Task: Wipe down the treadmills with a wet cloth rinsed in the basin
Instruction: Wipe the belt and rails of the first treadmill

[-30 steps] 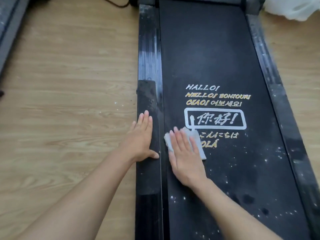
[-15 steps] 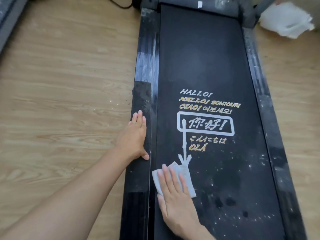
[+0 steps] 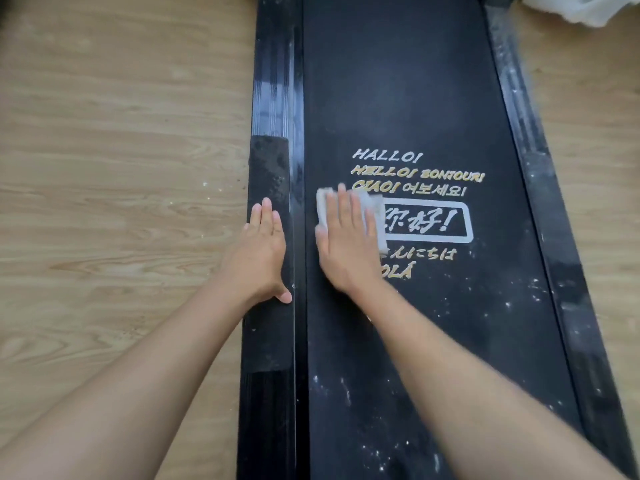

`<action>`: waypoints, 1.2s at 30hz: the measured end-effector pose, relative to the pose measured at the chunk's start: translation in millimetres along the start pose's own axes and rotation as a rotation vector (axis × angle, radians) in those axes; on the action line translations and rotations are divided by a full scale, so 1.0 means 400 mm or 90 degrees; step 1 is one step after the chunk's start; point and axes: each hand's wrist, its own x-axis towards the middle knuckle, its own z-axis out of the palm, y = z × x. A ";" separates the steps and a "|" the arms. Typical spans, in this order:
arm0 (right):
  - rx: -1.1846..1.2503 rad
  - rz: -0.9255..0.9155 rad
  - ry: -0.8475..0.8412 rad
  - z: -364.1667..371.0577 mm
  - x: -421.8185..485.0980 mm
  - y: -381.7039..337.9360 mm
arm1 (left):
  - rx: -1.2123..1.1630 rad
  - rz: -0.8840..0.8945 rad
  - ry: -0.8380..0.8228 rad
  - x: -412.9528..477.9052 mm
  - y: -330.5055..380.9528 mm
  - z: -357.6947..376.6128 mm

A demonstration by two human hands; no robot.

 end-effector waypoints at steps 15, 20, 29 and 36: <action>0.009 0.065 0.013 -0.043 0.215 0.080 | -0.033 -0.014 -0.069 0.008 0.002 -0.004; 0.011 0.071 -0.015 -0.006 -0.093 0.078 | -0.209 -0.031 -0.005 -0.001 0.059 -0.023; 0.009 0.021 -0.059 0.016 -0.283 0.113 | -0.187 -0.046 0.011 0.029 0.063 0.065; 0.015 0.108 -0.026 -0.098 0.242 0.203 | -0.138 -0.061 -0.038 0.036 0.076 0.064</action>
